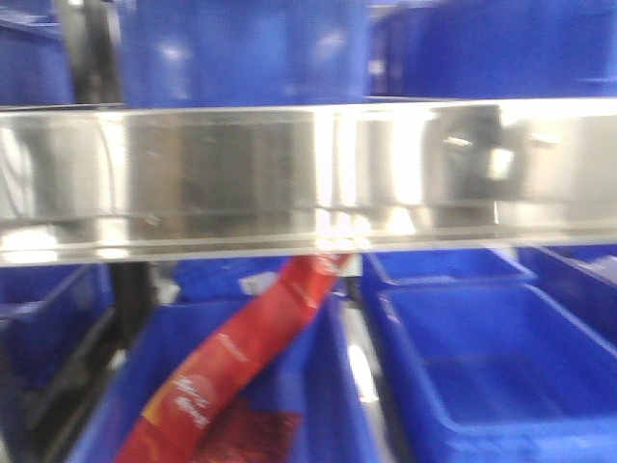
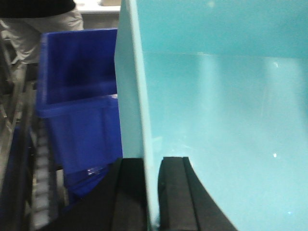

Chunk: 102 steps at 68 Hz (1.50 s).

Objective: Fetch blue bin and place on conveyor start
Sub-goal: 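Hold the teal bin with both grippers while the base turns away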

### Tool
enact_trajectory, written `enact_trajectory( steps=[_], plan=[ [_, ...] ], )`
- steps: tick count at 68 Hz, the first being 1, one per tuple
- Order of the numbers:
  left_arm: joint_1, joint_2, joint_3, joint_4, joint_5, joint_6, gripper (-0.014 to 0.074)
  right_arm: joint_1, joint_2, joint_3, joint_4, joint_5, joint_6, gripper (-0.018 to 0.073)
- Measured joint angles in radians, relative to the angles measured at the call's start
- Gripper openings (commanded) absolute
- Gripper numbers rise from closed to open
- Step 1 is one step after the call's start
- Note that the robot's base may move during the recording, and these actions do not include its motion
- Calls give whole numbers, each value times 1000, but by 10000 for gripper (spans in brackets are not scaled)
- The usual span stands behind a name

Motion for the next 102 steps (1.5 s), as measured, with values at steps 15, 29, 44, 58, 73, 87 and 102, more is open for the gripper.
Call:
enact_trajectory(
  steps=[15, 29, 44, 58, 73, 87, 102],
  plan=[
    [0, 0, -2, 2, -7, 0, -111, 0, 0, 0, -4, -38, -2, -153],
    [0, 0, -2, 2, -18, 0, -111, -1, 0, 0, -8, -64, -4, -153],
    [0, 0, -2, 4, -18, 0, -111, -1, 0, 0, -8, -67, -4, -153],
    [0, 0, -2, 4, -18, 0, -111, -1, 0, 0, -8, -67, -4, -153],
    [0, 0, -2, 4, -20, 0, -111, -2, 0, 0, -10, -67, -4, -153],
    [0, 0, -2, 4, -21, 0, -111, -2, 0, 0, -10, -69, -4, -153],
    [0, 0, -2, 4, -23, 0, -111, -3, 0, 0, -10, -69, -4, -153]
  ],
)
